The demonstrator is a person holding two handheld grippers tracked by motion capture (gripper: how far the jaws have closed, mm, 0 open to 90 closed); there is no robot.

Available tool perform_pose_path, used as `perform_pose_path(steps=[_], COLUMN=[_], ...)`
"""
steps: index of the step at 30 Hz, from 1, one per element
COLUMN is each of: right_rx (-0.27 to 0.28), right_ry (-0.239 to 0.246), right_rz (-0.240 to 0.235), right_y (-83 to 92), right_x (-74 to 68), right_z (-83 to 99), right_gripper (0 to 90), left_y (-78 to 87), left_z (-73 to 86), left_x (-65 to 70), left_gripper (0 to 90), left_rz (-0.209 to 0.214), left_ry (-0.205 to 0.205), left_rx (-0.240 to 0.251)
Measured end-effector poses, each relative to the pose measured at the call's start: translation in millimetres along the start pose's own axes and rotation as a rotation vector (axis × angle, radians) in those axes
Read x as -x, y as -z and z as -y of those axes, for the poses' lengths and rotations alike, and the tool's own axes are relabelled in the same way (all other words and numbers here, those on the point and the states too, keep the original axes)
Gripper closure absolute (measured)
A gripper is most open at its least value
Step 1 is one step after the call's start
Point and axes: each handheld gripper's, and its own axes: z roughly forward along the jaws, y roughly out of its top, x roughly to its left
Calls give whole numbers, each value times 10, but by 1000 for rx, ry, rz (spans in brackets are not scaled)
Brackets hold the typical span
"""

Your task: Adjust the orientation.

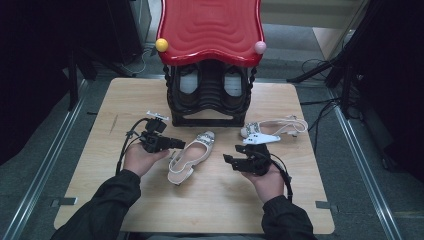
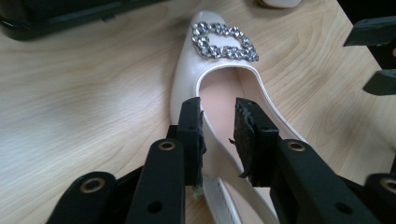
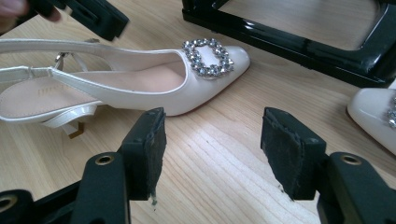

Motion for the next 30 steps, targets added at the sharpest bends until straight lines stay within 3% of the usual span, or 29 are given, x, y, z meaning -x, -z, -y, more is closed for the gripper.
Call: perform_pose_path(steps=[3, 11, 13, 19, 24, 27, 30], right_rx=[9, 19, 29, 53, 55, 49, 22], right_ry=[13, 11, 11, 1, -3, -13, -4], right_rz=[-3, -30, -39, -63, -107, -145, -144], right_y=[-16, -102, -127, -205, -281, -360, -455], right_x=[-45, -152, -177, -229, -302, -330, -354], right_z=[-9, -20, -29, -29, -15, -9, 5], right_gripper=[430, 463, 505, 694, 888, 900, 900], left_y=[158, 364, 371, 345, 311, 254, 210], left_z=[28, 179, 219, 353, 427, 450, 469], left_x=[20, -6, -14, 14, 0, -21, -18], left_gripper=[728, 900, 900, 900, 900, 900, 900], left_rz=[2, 12, 14, -7, -7, -5, -8], left_ry=[-17, -27, -24, -64, -48, -51, -50], left_rx=[15, -13, -16, -42, -52, -76, -85])
